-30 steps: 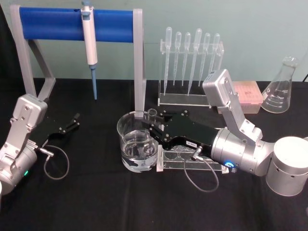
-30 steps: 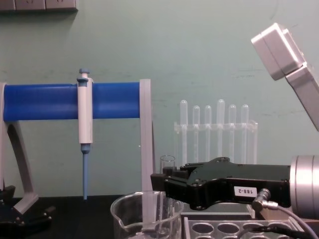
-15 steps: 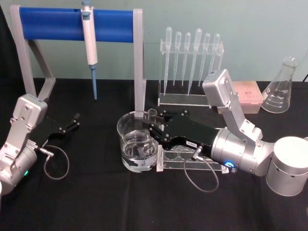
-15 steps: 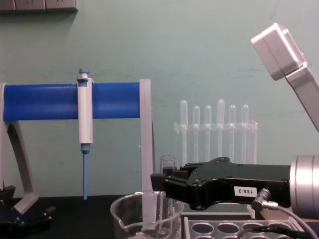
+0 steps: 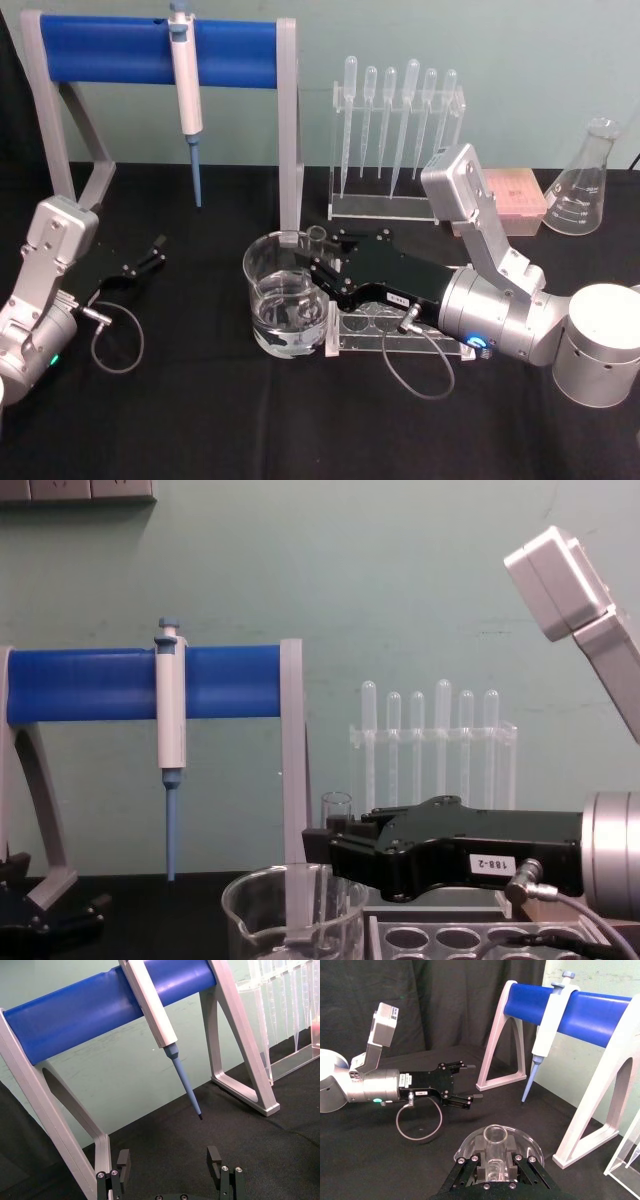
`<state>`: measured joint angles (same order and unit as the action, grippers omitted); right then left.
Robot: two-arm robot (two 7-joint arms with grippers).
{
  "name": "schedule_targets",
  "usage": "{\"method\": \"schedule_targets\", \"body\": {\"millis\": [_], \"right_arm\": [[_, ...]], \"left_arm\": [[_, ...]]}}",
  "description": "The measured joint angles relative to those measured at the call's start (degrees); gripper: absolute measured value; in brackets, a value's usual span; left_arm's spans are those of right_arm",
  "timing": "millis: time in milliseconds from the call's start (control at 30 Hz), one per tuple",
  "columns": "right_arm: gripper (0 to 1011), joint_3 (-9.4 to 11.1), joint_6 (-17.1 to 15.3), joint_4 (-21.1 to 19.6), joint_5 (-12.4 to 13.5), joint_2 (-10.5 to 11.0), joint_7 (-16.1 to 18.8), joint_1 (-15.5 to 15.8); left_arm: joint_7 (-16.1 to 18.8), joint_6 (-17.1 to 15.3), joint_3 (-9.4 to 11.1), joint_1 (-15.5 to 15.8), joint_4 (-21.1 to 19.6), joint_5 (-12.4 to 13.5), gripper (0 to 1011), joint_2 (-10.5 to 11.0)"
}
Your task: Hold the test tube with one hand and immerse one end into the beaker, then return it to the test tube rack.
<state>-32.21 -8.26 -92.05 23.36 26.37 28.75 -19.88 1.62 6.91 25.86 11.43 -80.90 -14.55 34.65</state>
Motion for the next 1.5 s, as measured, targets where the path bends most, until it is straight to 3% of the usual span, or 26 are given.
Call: {"method": "schedule_targets", "body": {"millis": [900,1500], "right_arm": [[224,0.02,-0.06,0.00,0.02,-0.01,0.06,-0.05],[224,0.77,-4.17,-6.33,2.22,0.79,1.88,-6.75]], "left_arm": [[0.00,0.00,0.00,0.00,0.00,0.00,1000,0.00],[0.00,0.00,0.00,0.00,0.00,0.00,1000,0.00]]}}
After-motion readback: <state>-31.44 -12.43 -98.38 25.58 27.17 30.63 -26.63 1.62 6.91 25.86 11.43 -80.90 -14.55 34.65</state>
